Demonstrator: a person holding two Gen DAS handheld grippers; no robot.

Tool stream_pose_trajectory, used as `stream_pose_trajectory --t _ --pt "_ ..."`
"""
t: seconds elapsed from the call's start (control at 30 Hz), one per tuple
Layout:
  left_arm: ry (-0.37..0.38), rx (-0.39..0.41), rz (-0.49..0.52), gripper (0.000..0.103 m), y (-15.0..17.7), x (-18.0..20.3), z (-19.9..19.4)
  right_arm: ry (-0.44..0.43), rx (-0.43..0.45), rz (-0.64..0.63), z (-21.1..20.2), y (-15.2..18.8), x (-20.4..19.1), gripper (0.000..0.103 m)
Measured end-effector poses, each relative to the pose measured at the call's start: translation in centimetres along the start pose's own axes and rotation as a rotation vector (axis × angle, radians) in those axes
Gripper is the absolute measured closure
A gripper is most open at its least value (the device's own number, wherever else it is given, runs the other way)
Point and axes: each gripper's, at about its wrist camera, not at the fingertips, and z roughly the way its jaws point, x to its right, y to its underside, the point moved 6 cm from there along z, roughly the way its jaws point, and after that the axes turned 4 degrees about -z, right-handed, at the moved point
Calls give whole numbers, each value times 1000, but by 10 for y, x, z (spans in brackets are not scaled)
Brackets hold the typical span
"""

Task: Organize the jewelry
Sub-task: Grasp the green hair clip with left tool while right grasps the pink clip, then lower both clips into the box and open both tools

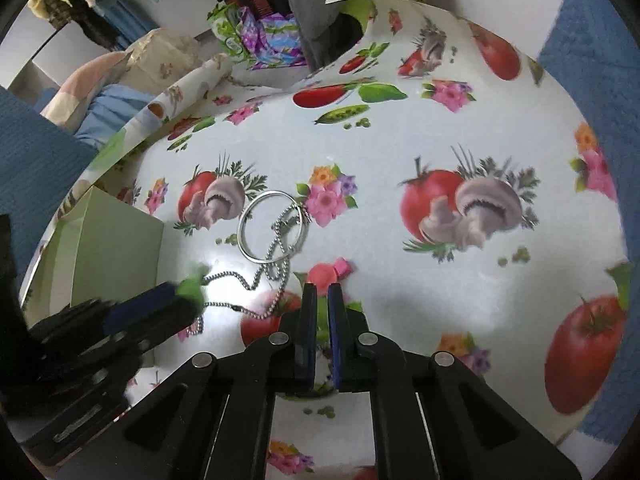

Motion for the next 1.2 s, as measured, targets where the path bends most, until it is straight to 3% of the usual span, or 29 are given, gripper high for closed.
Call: stream_pose_trajectory --t 0.03,0.07,0.1,0.37,0.57,0.67,0.83,1.2 --pt "-3 6 -7 85 0 -2 -4 -1 -20 9 7 -2 1 87" --pt "-8 13 -14 85 1 -4 -9 -5 -32 14 11 -2 2 74" --pt "-13 17 -17 85 1 -6 -13 -10 -39 8 17 -2 2 72" --pt "-33 41 -56 85 1 -21 -30 40 -100 -22 54 7 -2 70" --pt "-35 50 -63 85 -3 -26 -36 143 -56 -100 57 5 -8 77" --pt "-36 56 -67 85 -5 -27 -43 136 -52 -100 53 4 -10 77" --pt "-59 85 -63 85 -13 -32 -64 127 -4 -73 20 -5 -20 77" --pt "-90 162 -73 85 -31 -51 -141 83 188 -100 -102 -38 -77 77"
